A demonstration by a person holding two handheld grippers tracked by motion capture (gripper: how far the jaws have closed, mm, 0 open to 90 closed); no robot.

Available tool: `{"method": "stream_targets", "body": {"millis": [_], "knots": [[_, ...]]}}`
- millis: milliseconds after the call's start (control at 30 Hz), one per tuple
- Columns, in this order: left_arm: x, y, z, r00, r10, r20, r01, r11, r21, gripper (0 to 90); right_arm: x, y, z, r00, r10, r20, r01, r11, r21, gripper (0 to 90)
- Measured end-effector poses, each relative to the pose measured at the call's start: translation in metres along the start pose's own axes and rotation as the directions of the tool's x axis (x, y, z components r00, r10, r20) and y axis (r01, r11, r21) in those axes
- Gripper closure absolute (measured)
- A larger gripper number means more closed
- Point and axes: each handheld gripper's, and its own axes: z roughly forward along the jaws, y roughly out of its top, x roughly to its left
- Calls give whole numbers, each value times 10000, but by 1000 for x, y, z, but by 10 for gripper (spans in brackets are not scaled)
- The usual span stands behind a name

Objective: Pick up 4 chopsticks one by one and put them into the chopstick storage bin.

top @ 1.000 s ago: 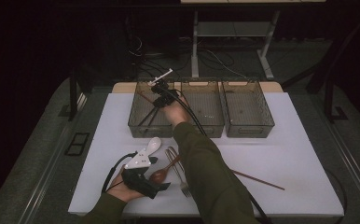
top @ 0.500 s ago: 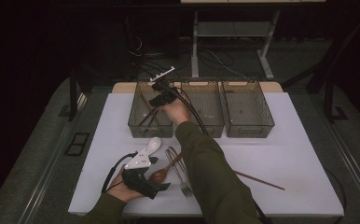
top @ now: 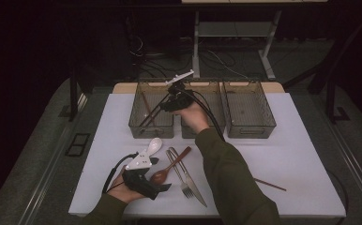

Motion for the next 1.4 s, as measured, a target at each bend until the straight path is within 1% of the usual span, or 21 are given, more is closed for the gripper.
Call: {"method": "stream_targets", "body": {"millis": [133, 300, 400, 500, 567, 633, 700, 800, 1000, 1033, 1200, 1400], "knots": [[0, 0, 1, 10000, -28, 30, 28, 10000, -28, 0, -2, -10, -14, 9998, -71, -183, 68, 9999, -149, 437], [0, 0, 0, 9999, 97, 69, -97, 10000, 20, 0, -6, -25, -33, 9993, -158, -339, 147, 9994, -318, 420], [0, -1, 0, 10000, 10, 11, -10, 10000, 46, 0, -9, -35, -46, 9990, -123, -433, 103, 9988, -474, 419], [0, -1, 1, 10000, -39, 25, 39, 10000, -35, 0, -14, -44, -58, 9990, -155, -420, 130, 9983, -576, 415], [0, -1, 1, 10000, -13, 18, 13, 10000, -32, 0, -16, -50, -66, 9990, -160, -411, 132, 9977, -664, 415], [0, -1, 1, 9999, -102, 43, 102, 9999, -57, 0, -19, -55, -74, 9991, -176, -381, 147, 9970, -763, 415], [0, -1, 1, 10000, -85, 36, 85, 10000, -17, 0, -22, -61, -82, 9992, -179, -363, 146, 9961, -876, 415], [0, -1, 1, 9999, -99, 53, 100, 9999, -23, 0, -26, -69, -91, 9990, -175, -419, 132, 9949, -1003, 413], [1, -1, 0, 9999, -127, -8, 127, 9999, -97, 0, -32, -89, -107, 9982, -323, -505, 264, 9933, -1123, 407], [2, -1, -1, 10000, -8, -17, 8, 10000, 12, 0, -32, -92, -108, 9983, -285, -514, 226, 9935, -1114, 405], [2, -1, 0, 10000, -43, -46, 43, 10000, -22, 0, -36, -108, -118, 9975, -448, -538, 388, 9934, -1077, 398], [3, -2, -1, 9999, -78, -74, 78, 10000, -20, 0, -38, -126, -129, 9965, -504, -664, 431, 9933, -1076, 396]]}}
